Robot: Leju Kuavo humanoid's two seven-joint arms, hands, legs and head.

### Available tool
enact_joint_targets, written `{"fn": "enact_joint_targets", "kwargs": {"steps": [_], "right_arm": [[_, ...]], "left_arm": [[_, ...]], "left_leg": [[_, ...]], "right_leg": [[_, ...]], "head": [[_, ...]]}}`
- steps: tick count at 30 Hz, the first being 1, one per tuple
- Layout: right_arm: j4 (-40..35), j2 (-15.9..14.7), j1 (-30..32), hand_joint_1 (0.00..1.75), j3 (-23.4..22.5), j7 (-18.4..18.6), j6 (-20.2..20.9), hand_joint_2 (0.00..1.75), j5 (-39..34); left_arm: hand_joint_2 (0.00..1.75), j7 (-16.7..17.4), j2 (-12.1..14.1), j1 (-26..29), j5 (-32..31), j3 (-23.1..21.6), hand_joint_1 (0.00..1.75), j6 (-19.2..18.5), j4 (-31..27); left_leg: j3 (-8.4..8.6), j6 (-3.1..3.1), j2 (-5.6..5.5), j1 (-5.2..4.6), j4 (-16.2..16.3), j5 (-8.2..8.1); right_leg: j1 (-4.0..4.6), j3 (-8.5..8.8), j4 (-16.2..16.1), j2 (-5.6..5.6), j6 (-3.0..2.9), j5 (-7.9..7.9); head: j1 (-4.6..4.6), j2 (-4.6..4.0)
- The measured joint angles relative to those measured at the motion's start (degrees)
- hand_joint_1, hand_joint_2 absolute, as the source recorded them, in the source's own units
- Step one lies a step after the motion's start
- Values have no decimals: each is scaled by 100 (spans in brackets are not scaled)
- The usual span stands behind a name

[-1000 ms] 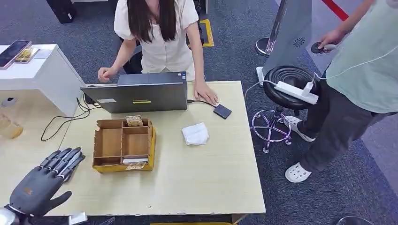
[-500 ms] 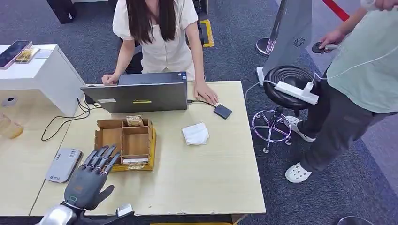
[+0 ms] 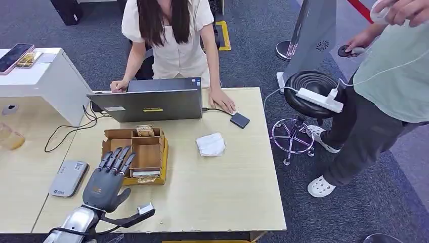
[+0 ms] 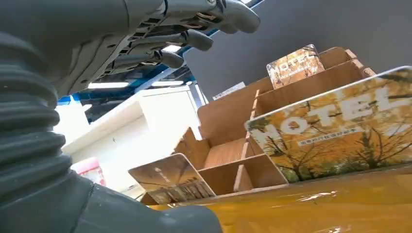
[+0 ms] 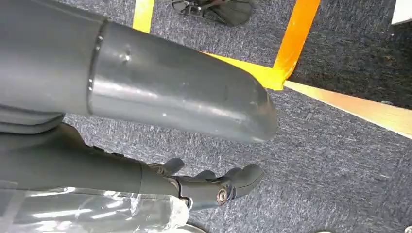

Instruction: Pass the card to the sensor for recognition and then transmit it.

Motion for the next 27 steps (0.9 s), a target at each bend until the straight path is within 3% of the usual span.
{"fn": "enact_joint_targets", "kwargs": {"steps": [13, 27], "right_arm": [[0, 0, -3, 0, -13, -4, 2, 0, 70], [0, 0, 1, 0, -87, -37, 0, 0, 101]], "left_arm": [[175, 20, -146, -270, -57, 37, 0, 15, 573], [175, 7, -13, -431, 24, 418, 0, 17, 722]], "left_leg": [[0, 0, 0, 0, 0, 0], [0, 0, 1, 0, 0, 0]], "right_leg": [[0, 0, 0, 0, 0, 0], [0, -1, 0, 2, 0, 0]], "head": [[0, 0], [0, 0]]}}
